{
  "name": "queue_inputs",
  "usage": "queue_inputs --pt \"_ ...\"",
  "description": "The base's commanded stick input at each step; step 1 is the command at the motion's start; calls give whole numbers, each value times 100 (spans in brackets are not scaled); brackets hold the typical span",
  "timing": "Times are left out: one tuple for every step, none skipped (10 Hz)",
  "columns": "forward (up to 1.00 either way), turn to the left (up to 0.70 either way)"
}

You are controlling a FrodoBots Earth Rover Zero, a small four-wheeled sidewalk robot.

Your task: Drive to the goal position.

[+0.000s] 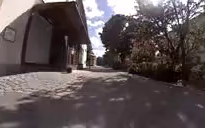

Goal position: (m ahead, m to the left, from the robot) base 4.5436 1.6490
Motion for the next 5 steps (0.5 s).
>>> queue_inputs --pt "85 0" --pt "85 0" --pt "85 0" --pt "85 -12" --pt "85 -28"
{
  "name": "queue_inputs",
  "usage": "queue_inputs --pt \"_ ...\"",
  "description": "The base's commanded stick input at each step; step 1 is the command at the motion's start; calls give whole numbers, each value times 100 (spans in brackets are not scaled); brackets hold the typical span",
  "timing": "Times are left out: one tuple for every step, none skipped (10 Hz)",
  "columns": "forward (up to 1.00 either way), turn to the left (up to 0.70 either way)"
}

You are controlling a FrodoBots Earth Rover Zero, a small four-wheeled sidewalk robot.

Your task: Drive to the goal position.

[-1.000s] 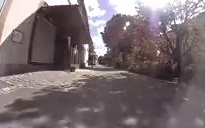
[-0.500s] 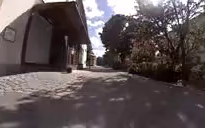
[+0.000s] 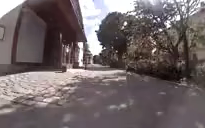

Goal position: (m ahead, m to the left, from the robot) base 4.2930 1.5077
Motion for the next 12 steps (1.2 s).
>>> queue_inputs --pt "85 -34" --pt "85 -34" --pt "85 -16" --pt "85 0" --pt "85 0" --pt "85 0" --pt "85 0" --pt "85 0" --pt "85 0" --pt "85 0" --pt "85 0" --pt "85 0"
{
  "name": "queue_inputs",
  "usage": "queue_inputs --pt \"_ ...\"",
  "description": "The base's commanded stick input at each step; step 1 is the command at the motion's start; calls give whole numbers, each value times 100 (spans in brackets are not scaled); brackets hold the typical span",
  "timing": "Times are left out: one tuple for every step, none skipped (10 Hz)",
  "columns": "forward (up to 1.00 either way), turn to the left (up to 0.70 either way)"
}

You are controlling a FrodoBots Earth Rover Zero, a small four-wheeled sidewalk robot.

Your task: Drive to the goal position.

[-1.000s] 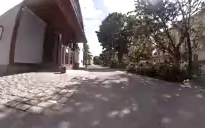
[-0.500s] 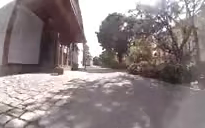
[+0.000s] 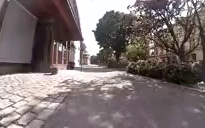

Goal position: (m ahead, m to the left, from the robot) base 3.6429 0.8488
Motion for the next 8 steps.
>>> queue_inputs --pt "85 0" --pt "85 0" --pt "85 0" --pt "85 0" --pt "85 0" --pt "85 0" --pt "85 0" --pt "85 0"
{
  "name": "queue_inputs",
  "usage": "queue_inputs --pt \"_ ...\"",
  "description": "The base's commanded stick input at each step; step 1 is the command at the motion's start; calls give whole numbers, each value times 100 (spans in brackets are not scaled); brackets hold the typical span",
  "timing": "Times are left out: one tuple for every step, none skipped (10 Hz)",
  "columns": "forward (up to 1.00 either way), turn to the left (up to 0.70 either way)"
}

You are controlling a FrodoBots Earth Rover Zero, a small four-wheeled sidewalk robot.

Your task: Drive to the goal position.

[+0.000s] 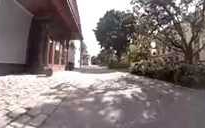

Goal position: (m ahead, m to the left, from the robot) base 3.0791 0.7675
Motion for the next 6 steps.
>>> queue_inputs --pt "85 0" --pt "85 0" --pt "85 0" --pt "85 0" --pt "85 0" --pt "85 0"
